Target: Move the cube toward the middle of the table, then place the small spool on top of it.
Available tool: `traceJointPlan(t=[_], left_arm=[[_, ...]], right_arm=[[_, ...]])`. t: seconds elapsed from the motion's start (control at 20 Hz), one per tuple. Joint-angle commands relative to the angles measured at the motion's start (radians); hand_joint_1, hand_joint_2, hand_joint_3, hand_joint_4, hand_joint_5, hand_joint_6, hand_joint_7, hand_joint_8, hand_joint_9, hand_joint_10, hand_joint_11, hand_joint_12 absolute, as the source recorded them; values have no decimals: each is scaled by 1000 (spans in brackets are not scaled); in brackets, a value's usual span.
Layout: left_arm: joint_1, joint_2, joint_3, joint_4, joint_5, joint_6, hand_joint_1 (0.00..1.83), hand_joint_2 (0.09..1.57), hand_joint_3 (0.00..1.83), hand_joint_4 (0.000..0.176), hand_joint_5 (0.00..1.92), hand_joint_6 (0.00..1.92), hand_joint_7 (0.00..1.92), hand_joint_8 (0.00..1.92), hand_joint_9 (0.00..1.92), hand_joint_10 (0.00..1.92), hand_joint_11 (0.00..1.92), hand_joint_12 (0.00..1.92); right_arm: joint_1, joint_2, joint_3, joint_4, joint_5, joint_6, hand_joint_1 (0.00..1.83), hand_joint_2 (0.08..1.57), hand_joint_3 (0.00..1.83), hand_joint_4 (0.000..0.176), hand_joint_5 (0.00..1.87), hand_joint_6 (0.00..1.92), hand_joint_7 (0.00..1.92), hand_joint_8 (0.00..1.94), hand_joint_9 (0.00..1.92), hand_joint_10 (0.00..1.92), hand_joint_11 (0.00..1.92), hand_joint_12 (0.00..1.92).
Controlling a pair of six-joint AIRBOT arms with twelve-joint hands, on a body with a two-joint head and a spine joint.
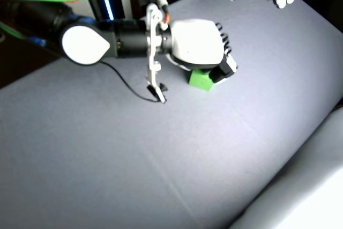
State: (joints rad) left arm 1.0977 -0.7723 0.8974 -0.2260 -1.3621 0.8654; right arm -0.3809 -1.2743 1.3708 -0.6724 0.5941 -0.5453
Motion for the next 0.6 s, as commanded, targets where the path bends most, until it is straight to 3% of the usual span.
traceJointPlan(t=[0.0, 0.05, 0.1, 0.2, 0.3, 0.35, 0.45, 0.55], left_arm=[[-12, -4, 5, -5, -125, -3, 920, 917, 1, 69, 201, 2, 332, 2, 459, 4, 0, 988], [-12, -4, 5, -5, -126, -3, 906, 921, 2, 64, 204, 2, 333, 1, 458, 3, 0, 983], [-12, -5, 5, -6, -126, -4, 910, 922, 2, 63, 206, 2, 333, 1, 459, 3, 0, 968], [-13, -6, 6, -6, -126, -4, 904, 923, 0, 64, 204, 3, 320, 2, 450, 0, 7, 925], [-13, -6, 7, -6, -127, -6, 900, 921, 0, 76, 209, 4, 331, 6, 448, 0, 0, 924], [-13, -6, 6, -6, -127, -6, 899, 924, 0, 69, 205, 1, 328, 3, 447, 0, 0, 901], [-13, -6, 6, -6, -128, -6, 897, 927, 1, 75, 201, 1, 319, 1, 451, 1, 0, 921], [-13, -6, 6, -6, -129, -7, 885, 917, 0, 81, 214, 4, 327, 3, 452, 1, 2, 934]], right_arm=[[10, -3, -2, 25, 69, -1, 1121, 901, 0, 0, 886, 27, 801, 514, 663, 1086, 506, 1574], [10, -3, -2, 25, 69, -1, 1073, 897, 0, 0, 808, 5, 693, 347, 623, 955, 503, 1493], [10, -3, -2, 25, 69, -1, 1073, 890, 0, 0, 791, 0, 700, 230, 672, 937, 611, 1458], [10, -3, -2, 25, 69, -1, 1071, 885, 1, 0, 751, 0, 684, 102, 648, 853, 607, 1380], [10, -3, -2, 25, 69, -1, 1071, 888, 0, 0, 761, 2, 715, 72, 655, 791, 603, 1331], [10, -3, -2, 25, 69, -1, 1071, 885, 0, 0, 764, 1, 723, 62, 633, 837, 559, 1408], [10, -3, -2, 25, 68, -1, 1099, 867, 0, 0, 791, 2, 750, 120, 448, 1189, 392, 1633], [10, -2, -3, 26, 68, -1, 1069, 866, 0, 0, 783, 1, 729, 94, 581, 914, 497, 1446]])
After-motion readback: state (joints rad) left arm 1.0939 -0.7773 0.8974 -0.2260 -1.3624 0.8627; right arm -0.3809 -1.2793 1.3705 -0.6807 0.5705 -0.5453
